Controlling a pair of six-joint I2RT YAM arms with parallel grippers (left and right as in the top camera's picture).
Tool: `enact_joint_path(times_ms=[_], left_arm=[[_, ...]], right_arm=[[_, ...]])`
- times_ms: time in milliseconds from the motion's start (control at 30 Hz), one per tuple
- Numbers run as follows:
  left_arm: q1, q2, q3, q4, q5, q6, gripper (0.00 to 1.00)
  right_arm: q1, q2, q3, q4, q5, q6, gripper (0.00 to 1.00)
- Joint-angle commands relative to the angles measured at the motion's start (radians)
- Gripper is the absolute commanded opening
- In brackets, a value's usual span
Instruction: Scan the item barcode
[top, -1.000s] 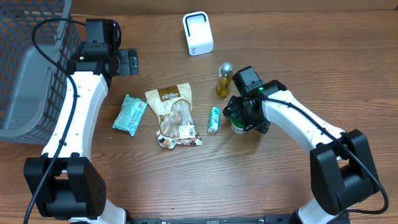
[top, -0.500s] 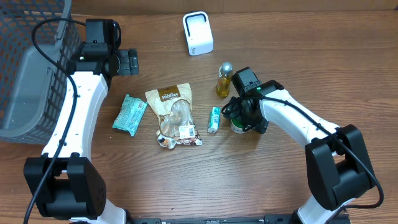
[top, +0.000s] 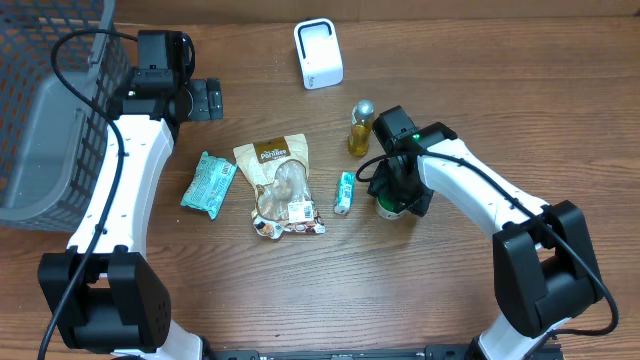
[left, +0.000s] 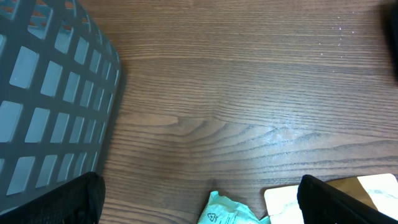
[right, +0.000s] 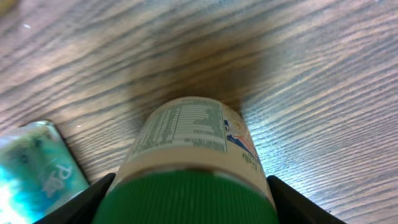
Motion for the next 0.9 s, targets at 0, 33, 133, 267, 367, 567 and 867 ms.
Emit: enact_joint_path(times_ms=[0,33,133,267,367,567,867], left_arm=[[-0.003,-0.018,0.02,0.0,-0.003,0.022,1.0],[-0.003,-0.018,0.02,0.0,-0.003,0.022,1.0],[-0.003,-0.018,0.02,0.0,-0.003,0.022,0.99],[-0.003,-0.018,0.02,0.0,-0.003,0.022,1.0],[-0.003,-0.018,0.02,0.0,-0.003,0.022,1.0],[-0.003,-0.018,0.02,0.0,-0.003,0.022,1.0],[-0.003,-0.018,0.02,0.0,-0.003,0.022,1.0]], right_arm=[[-0.002,0.008,0.071,-0.029,-0.029,-0.001,0.68],[-0.004,0.008,0.083,-0.041,-0.047,-0.001,0.68],[-0.011,0.008,0.108,-0.065,-0.092,-0.001,0.68],[-0.017,0.008,0.106,-0.068,-0.082,-0.001,0.76],[-0.017,0.009,0.09,-0.063,-0.057,0.0,0.76],[-0.017,0.01,0.037,-0.007,-0.027,0.0,0.91],[-0.024,0.009,0.046,0.013,0.009,-0.052,0.9]])
